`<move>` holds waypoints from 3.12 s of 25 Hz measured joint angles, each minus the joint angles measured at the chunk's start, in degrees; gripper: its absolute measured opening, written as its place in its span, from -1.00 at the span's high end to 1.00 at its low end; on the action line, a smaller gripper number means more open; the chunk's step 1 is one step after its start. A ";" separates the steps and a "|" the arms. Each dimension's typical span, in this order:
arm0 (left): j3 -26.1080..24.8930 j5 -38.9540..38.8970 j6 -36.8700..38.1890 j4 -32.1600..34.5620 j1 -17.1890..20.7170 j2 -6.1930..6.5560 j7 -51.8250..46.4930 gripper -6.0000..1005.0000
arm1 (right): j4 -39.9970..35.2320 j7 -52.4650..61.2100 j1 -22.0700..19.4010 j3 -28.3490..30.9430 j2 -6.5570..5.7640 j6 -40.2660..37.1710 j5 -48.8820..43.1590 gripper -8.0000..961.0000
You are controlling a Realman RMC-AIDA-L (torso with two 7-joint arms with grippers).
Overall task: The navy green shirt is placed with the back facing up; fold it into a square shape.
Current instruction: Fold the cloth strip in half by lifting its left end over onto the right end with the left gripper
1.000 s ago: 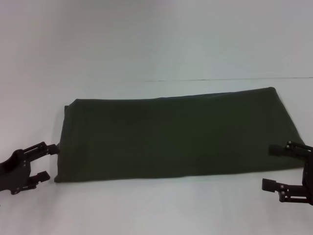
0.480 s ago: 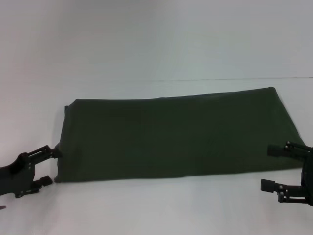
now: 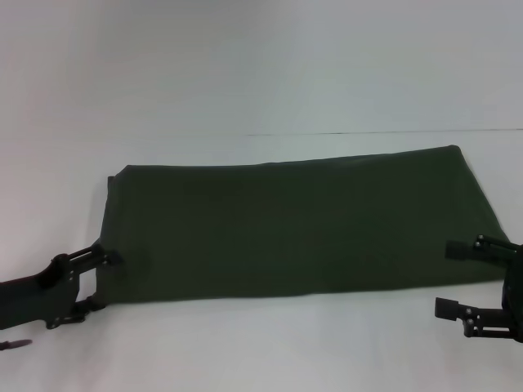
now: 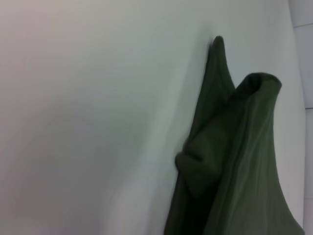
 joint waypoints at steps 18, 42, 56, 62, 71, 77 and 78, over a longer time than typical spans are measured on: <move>0.04 -0.48 -5.19 -3.52 -3.51 -0.38 -0.16 -0.77 | 0.03 0.00 0.04 0.29 0.00 -0.48 0.00 -0.91; 0.33 -0.65 -7.03 -3.94 -4.52 -0.72 0.31 -0.04 | 0.09 0.09 0.09 0.44 -0.09 -0.50 0.18 -0.91; 0.35 -0.64 -7.48 -3.93 -4.82 -1.01 2.90 0.41 | 0.09 0.06 0.09 0.43 -0.09 -0.49 0.00 -0.91; 0.40 -0.64 -7.53 -3.84 -5.05 -1.17 3.49 0.49 | 0.42 0.03 0.09 0.44 -0.08 -0.49 -0.01 -0.91; 0.33 -0.64 -7.90 -2.16 -4.57 -1.04 3.58 0.92 | 0.66 0.01 0.08 0.44 -0.08 -0.08 0.00 -0.91; -0.14 -0.64 -5.56 4.11 -1.63 0.42 3.64 0.96 | 0.75 0.44 0.09 0.59 -0.08 0.78 0.24 -0.91; -0.16 -0.64 -5.07 4.78 -1.31 0.57 3.68 0.96 | 0.76 0.52 0.09 0.64 -0.09 0.96 0.29 -0.91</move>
